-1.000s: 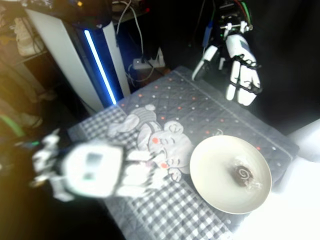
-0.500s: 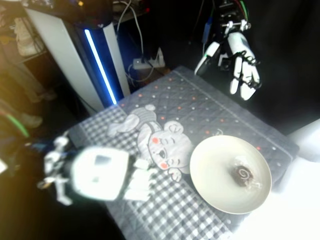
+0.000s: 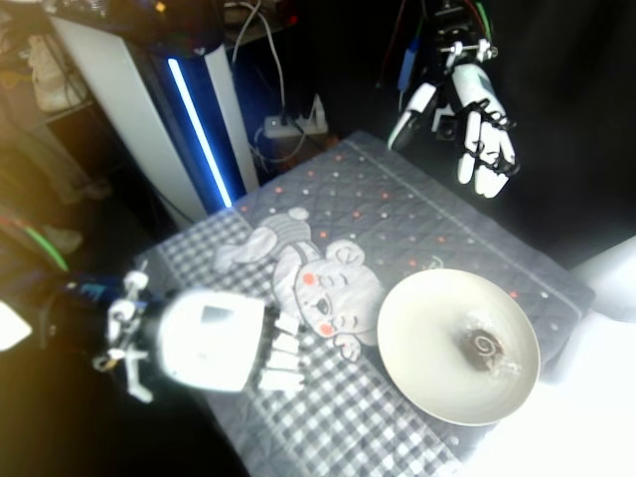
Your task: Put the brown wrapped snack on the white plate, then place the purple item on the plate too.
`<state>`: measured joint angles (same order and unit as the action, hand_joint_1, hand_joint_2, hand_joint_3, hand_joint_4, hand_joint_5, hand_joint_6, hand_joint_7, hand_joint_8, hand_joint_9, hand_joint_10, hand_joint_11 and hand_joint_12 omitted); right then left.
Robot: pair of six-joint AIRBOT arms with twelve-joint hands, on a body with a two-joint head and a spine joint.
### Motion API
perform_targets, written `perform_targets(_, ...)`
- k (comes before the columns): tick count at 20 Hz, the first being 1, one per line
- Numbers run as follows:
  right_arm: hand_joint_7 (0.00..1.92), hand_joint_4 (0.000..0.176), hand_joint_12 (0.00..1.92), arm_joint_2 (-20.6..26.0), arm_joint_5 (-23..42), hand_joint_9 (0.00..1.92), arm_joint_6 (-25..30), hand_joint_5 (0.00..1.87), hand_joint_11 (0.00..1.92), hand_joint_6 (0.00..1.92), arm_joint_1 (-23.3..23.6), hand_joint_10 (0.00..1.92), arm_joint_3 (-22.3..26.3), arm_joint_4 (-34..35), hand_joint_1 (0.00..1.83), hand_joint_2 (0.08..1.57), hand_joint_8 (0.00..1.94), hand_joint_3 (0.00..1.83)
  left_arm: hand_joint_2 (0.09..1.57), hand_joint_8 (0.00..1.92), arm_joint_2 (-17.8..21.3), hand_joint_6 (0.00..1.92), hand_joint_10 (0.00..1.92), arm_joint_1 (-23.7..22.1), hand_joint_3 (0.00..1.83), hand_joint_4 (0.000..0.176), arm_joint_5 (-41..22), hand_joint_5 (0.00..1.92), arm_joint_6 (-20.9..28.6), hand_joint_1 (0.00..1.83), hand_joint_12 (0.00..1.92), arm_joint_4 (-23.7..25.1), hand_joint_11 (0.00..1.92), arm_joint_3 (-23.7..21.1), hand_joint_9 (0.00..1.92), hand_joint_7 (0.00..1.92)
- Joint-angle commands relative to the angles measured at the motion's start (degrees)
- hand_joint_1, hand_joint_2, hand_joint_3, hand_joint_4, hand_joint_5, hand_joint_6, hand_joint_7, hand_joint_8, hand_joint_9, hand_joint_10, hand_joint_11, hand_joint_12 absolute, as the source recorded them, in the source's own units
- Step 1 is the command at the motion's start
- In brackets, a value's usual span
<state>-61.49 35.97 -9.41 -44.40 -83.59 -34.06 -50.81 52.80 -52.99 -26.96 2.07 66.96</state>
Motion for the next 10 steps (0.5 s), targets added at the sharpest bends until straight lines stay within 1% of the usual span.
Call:
perform_targets(1,0.88,0.000,1.85,0.19,4.93,0.74,0.17,1.05,0.55,0.63,0.70,1.52,-0.19,2.46,1.25,1.14,1.41,0.00,0.87,0.00,-0.01,0.00,0.01,-0.46,0.00,0.127,-7.13,0.29,0.57,0.79,0.93,-1.33,0.00,-0.11,0.28,0.29)
perform_targets(2,0.89,0.000,1.71,0.08,4.97,0.81,0.17,1.09,0.68,0.55,0.71,1.38,-0.46,2.80,1.26,1.13,1.39,0.00,0.87,0.00,-0.04,0.00,0.01,-0.45,0.00,0.125,-7.14,0.30,0.56,0.79,0.96,-1.33,0.00,-0.11,0.29,0.29)
perform_targets(3,0.95,0.000,1.50,-0.28,5.46,0.74,0.17,1.04,0.16,0.71,0.72,1.38,-0.99,3.52,1.34,1.14,1.21,0.00,0.87,0.00,-0.19,0.00,0.00,-0.46,0.00,0.123,-7.04,0.30,0.56,0.82,0.97,-1.33,0.00,-0.04,0.29,0.30)
perform_targets(4,1.03,0.000,1.17,-0.75,6.35,0.77,0.17,1.02,0.03,0.82,0.73,1.29,-1.81,4.83,1.37,1.12,1.04,0.00,0.87,0.00,-0.47,0.00,0.00,-0.52,0.00,0.121,-6.85,0.30,0.55,0.82,0.97,-1.30,0.00,0.13,0.28,0.29)
perform_targets(5,1.07,0.000,1.39,-1.32,7.26,0.88,0.17,1.00,0.42,0.83,2.06,1.26,-2.65,5.90,1.38,1.10,0.87,0.00,0.86,0.00,-1.02,0.00,0.01,-0.79,0.00,0.131,-6.53,0.31,0.55,0.83,1.01,-1.13,0.00,0.51,0.30,0.31)
perform_targets(6,1.00,0.000,1.50,-1.94,7.18,0.84,0.09,1.00,0.53,0.72,4.80,1.33,-3.21,5.00,1.37,1.12,1.04,0.00,0.86,0.00,-1.16,0.00,0.01,-1.18,0.00,0.140,-6.44,0.31,0.54,0.83,1.02,-0.93,0.00,0.62,0.31,0.31)
perform_targets(7,1.05,0.000,1.50,-3.39,6.72,0.90,0.09,1.01,0.61,0.74,8.20,1.06,-4.38,3.66,1.29,1.10,1.05,0.00,0.86,0.00,-1.07,0.00,0.01,-1.07,0.00,0.137,-7.02,0.32,0.59,0.82,1.05,-0.98,0.00,0.43,0.32,0.31)
perform_targets(8,1.04,0.000,1.42,-5.07,6.20,0.89,0.09,1.03,0.62,0.68,11.08,1.23,-5.70,2.50,1.36,1.10,0.98,0.00,0.86,0.00,-0.97,0.00,0.01,-0.70,0.00,0.134,-7.56,0.32,0.73,0.82,1.05,-1.13,0.00,0.23,0.32,0.31)
perform_targets(9,1.15,0.000,1.07,-6.91,5.94,0.94,0.09,1.03,0.30,0.70,13.44,1.17,-7.24,1.89,1.39,1.07,0.77,0.00,0.86,0.00,-0.92,0.00,0.01,-0.49,0.00,0.136,-7.91,0.32,0.85,0.80,1.05,-1.15,0.00,0.13,0.32,0.31)
perform_targets(10,1.15,0.000,1.07,-9.32,5.81,0.94,0.10,1.03,0.30,0.70,15.78,1.17,-9.39,1.88,1.39,1.07,0.77,0.00,0.86,0.00,-0.98,0.00,0.01,-0.48,0.00,0.136,-8.15,0.32,0.87,0.80,1.05,-1.14,0.00,0.11,0.32,0.31)
